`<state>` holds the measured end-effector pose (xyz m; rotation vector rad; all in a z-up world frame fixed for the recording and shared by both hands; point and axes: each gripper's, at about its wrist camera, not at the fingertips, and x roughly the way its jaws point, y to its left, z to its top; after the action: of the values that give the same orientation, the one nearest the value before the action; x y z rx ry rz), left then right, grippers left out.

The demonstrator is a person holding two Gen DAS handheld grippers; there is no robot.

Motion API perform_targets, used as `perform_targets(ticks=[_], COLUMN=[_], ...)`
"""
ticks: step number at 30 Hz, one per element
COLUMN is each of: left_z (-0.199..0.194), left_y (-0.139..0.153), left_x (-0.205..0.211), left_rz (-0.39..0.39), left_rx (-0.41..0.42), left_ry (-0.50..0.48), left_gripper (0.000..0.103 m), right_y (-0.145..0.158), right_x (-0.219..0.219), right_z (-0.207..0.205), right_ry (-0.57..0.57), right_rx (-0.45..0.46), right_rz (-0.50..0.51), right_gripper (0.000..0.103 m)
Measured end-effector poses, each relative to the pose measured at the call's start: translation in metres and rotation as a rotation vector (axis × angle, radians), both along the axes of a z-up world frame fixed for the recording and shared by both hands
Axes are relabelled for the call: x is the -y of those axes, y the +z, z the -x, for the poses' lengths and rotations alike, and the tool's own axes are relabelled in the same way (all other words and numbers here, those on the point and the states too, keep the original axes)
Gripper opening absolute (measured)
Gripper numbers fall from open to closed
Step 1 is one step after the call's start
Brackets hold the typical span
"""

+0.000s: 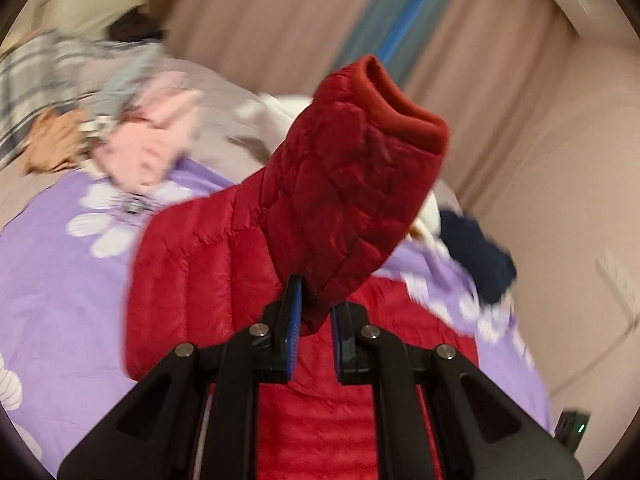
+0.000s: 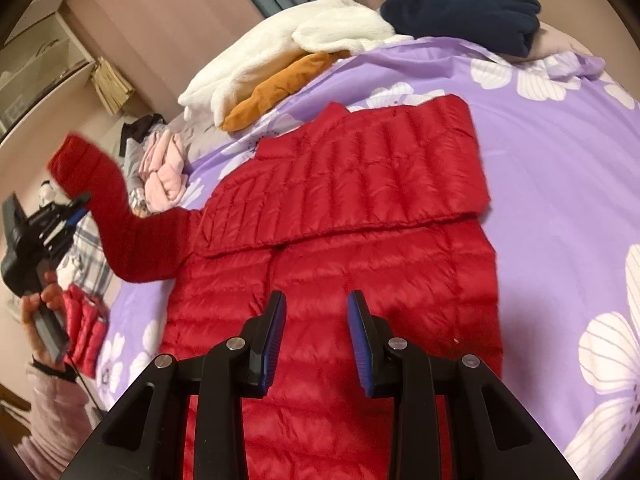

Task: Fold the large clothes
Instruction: 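Fold the held sleeve across the jacket body with the left gripper, release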

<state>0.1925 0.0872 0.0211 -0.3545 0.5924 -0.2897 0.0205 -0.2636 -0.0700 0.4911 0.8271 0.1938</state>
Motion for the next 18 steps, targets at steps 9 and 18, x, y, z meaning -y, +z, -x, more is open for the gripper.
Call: perform_targets(ticks=[9,18], left_z=[-0.002,-0.009], left_y=[-0.081,-0.136], left_x=[0.143,0.138], left_rz=[-0.226,-0.193], left_rx=[-0.163,-0.376], left_ry=[-0.268,-0.282], left_gripper=[0.016,0.070], right_y=[-0.021,-0.020], right_x=[0.016,0.005], right_z=[0.002,-0.036], right_ry=[-0.038,-0.022], right_rx=[-0.051,-0.041], right_rz=[-0.078,-0.126], right_gripper=[0.031,0.048])
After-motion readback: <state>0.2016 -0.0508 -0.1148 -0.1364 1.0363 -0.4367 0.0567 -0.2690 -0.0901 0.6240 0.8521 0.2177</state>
